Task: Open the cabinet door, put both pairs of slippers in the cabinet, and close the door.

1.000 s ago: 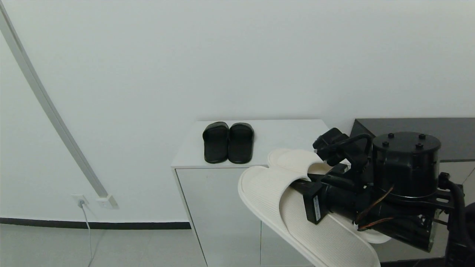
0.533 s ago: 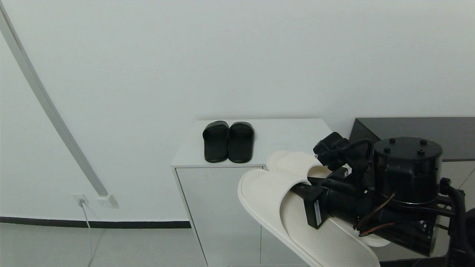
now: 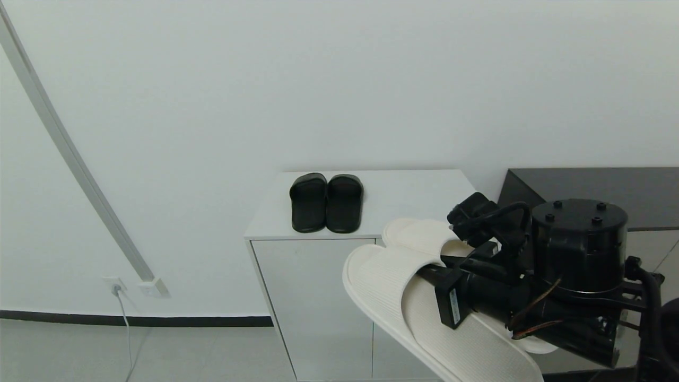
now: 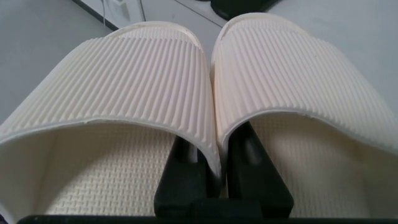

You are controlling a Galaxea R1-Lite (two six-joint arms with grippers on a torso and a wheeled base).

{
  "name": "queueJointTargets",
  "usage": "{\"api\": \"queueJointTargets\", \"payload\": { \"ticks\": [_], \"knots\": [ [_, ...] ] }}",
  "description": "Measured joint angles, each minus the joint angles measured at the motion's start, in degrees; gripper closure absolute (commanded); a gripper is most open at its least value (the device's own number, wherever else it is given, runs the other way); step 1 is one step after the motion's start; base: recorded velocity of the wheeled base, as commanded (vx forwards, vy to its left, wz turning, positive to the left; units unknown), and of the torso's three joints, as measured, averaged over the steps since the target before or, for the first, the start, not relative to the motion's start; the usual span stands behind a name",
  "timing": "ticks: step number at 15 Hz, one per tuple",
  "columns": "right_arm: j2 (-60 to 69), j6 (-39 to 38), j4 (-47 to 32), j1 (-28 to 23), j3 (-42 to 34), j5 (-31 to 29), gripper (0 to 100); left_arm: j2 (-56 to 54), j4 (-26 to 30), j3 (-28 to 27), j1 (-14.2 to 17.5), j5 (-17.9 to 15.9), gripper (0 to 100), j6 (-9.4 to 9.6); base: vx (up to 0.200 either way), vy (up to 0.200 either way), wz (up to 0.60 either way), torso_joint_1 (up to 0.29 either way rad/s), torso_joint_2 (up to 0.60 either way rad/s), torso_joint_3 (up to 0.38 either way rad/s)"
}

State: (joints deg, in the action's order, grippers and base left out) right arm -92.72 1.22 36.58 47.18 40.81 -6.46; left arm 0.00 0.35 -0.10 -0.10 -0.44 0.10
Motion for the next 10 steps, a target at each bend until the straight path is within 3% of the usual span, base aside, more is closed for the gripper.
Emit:
{"api": "queueJointTargets", "payload": {
  "ticks": [4,10],
  "knots": [
    [-0.2,0.1,0.0,0.0,-0.5,0.1,100,0.0,0.0,0.0,0.0,0.0,100,0.0,0.0,0.0,0.0,-0.133,0.33,0.185],
    [-0.7,0.5,0.0,0.1,-0.5,0.0,100,0.0,0.0,0.0,0.0,0.0,100,-0.05,0.0,0.0,0.0,-0.222,0.53,0.304]
  ]
}}
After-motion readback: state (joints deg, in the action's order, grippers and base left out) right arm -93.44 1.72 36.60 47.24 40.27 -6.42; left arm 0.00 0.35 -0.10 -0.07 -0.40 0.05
